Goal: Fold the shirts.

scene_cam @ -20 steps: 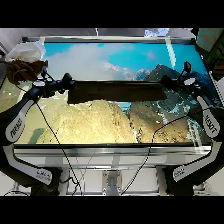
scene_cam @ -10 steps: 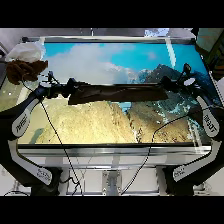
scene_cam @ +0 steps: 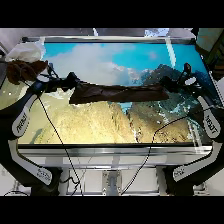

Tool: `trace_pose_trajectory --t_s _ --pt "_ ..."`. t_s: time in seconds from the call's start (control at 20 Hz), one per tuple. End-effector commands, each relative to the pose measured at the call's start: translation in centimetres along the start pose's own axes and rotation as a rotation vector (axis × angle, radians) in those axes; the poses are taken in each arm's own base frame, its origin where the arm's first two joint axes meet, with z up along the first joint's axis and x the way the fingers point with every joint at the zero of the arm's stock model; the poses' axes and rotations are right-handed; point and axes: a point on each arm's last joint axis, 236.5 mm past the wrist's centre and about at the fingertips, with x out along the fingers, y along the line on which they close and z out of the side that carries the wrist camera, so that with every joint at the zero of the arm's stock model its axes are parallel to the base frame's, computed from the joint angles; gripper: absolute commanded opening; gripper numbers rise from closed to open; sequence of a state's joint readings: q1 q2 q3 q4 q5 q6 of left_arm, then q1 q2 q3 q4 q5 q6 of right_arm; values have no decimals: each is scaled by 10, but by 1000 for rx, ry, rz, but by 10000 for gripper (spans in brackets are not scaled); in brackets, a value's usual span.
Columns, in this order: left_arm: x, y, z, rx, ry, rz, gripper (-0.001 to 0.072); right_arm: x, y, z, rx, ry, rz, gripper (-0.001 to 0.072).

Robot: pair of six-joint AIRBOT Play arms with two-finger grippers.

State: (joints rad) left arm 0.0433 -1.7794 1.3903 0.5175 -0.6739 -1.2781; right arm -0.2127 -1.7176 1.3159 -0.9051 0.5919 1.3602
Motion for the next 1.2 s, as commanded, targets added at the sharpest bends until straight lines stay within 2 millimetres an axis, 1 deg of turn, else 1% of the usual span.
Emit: trace_pose_trajectory --t_s 0.0,0.05,0.1,0.15,0.2,0.25,0.3,0.35,0.4,0.45,0.5,0.55,0.65,0.7,0.75,0.8,0.85,0.9,0.95,1.05,1.1,1.15 --pt "-17 -53 29 141 -24 -88 293 -20 17 15 -92 -23 19 535" --pt "-26 -72 39 185 -36 -115 285 -32 26 25 -152 -35 25 535" --pt "-35 -91 47 235 -42 -138 253 -45 32 38 -228 -61 16 535" --pt "-47 -113 54 285 -42 -168 212 -62 38 54 -315 -98 -6 535" --pt "-59 -133 58 333 -42 -196 212 -80 41 69 -383 -134 -40 535" --pt "-72 -155 62 389 -43 -225 193 -102 43 85 -461 -173 -88 535" --pt "-83 -174 63 449 -44 -239 141 -122 43 97 -527 -204 -138 535" --pt "-95 -191 63 526 -44 -236 115 -145 41 109 -601 -232 -202 534" --pt "-103 -205 60 596 -46 -226 115 -164 36 117 -658 -246 -264 533" --pt "-110 -220 57 663 -57 -213 115 -182 29 123 -681 -256 -313 532" --pt "-114 -231 53 709 -74 -198 115 -196 19 128 -672 -262 -340 531" --pt "-115 -238 46 762 -78 -168 115 -206 4 130 -622 -260 -358 531" --pt "-110 -236 30 887 -57 -61 116 -216 -36 127 -445 -239 -343 531" --pt "-106 -234 22 938 -38 -17 121 -217 -53 124 -348 -242 -309 531" --pt "-101 -235 13 974 -23 6 143 -215 -71 118 -228 -243 -256 531" --pt "-95 -239 6 990 -20 6 190 -208 -85 107 -125 -229 -197 531" --pt "-88 -243 1 991 -27 -8 230 -197 -96 91 -35 -189 -124 531" --pt "-82 -246 -3 988 -34 -19 230 -181 -101 69 26 -116 -46 531" --pt "-77 -246 -5 983 -37 -24 230 -163 -99 40 67 -12 47 531" --pt "-70 -241 -10 975 -24 -24 230 -127 -89 -7 148 175 206 532" --pt "-69 -239 -11 969 -17 -21 230 -109 -85 -19 199 223 259 532" --pt "-69 -239 -11 964 -16 -21 230 -90 -79 -26 249 247 305 532"
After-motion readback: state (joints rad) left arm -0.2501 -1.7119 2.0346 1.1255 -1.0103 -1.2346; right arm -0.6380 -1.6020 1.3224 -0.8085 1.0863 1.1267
